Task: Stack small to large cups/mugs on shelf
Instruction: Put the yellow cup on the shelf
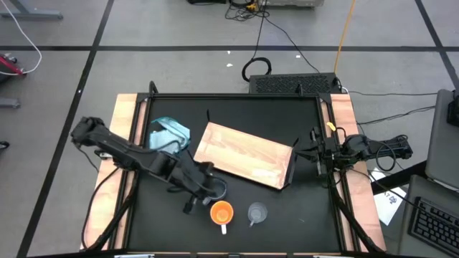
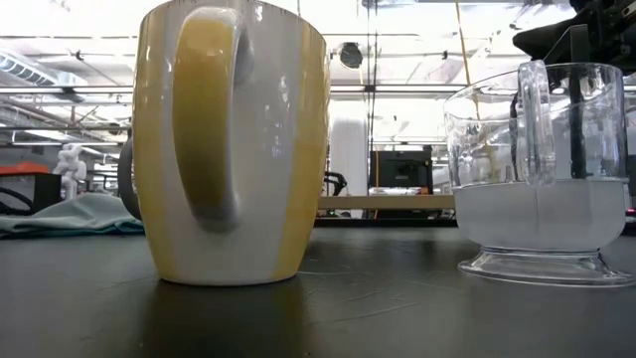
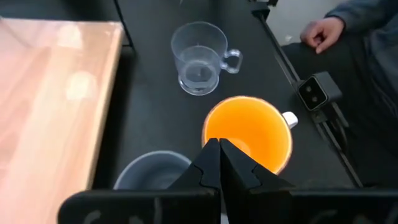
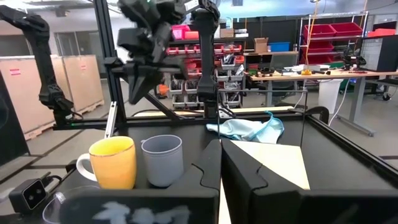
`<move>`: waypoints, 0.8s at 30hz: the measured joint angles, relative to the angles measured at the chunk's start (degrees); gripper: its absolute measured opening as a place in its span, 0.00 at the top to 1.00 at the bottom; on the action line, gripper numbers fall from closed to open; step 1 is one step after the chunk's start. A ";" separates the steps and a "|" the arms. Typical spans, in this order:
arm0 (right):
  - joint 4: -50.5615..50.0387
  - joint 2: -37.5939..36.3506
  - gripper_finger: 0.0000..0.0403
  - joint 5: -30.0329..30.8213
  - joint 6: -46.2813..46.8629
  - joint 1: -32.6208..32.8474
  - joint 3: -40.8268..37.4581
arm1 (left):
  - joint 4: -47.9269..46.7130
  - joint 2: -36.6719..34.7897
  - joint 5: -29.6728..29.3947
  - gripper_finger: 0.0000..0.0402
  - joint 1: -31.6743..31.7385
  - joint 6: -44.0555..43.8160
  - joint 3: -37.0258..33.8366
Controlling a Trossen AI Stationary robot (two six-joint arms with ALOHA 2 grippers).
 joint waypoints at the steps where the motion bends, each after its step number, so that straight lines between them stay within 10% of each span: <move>1: 0.00 0.00 1.00 0.02 0.02 -0.01 0.00 | -0.20 1.28 0.02 1.00 -0.10 0.00 0.88; 24: -0.02 0.00 1.00 0.01 0.01 0.00 0.00 | -7.42 13.39 1.12 0.92 -1.27 -5.57 13.93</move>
